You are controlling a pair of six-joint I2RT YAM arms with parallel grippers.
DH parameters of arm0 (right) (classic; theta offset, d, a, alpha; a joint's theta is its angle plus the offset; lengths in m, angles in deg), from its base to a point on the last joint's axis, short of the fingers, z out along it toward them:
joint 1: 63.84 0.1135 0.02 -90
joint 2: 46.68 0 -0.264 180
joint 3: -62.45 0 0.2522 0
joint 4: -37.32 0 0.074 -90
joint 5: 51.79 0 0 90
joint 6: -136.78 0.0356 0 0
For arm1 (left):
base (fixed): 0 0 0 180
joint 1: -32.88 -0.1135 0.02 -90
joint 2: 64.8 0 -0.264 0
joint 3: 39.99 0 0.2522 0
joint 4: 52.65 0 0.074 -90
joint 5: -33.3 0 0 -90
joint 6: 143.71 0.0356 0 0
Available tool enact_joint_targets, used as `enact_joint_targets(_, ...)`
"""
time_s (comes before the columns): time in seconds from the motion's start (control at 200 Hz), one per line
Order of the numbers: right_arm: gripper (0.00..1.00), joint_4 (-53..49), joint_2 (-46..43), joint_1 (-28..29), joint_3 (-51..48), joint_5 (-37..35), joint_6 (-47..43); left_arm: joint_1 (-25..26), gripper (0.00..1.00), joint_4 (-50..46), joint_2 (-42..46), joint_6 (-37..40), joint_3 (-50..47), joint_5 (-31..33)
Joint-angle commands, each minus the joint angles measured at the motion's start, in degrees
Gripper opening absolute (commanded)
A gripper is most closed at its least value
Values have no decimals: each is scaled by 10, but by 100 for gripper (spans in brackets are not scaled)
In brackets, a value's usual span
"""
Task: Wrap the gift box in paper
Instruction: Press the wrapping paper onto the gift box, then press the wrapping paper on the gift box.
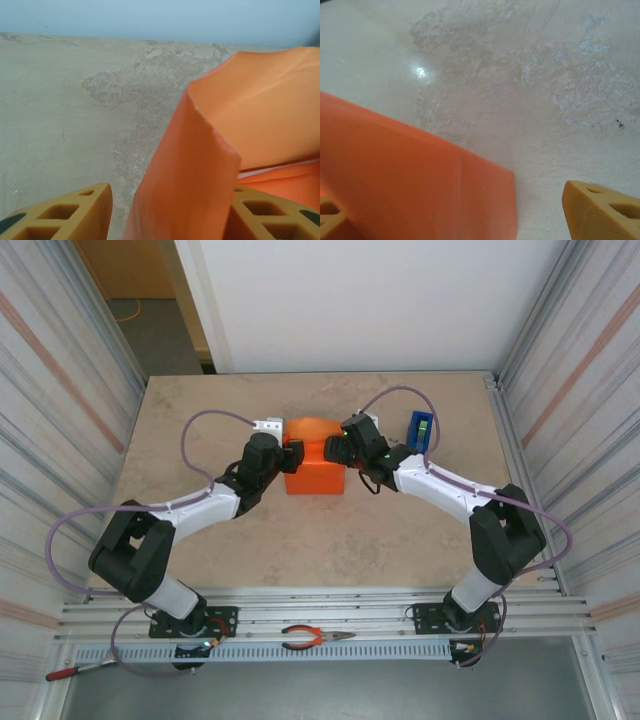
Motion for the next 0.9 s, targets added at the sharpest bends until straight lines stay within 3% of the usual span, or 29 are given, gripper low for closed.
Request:
enact_joint_targets(0.0,83,-13,12,4,-24,-24,20,4,56,-22,8,17,4,3)
enact_joint_targets(0.301,81,-18,17,12,-43,-38,34,-14,65,-111,50,77,74,-27)
enact_joint_targets(0.596,81,-20,14,16,-49,-42,37,-101,65,-127,115,20,51,-125)
enact_joint_targets(0.722,80,-20,13,17,-49,-43,37,-101,64,-129,143,29,40,-163)
enact_joint_targets(0.892,80,-19,15,18,-49,-41,38,-69,63,-132,147,34,22,-150)
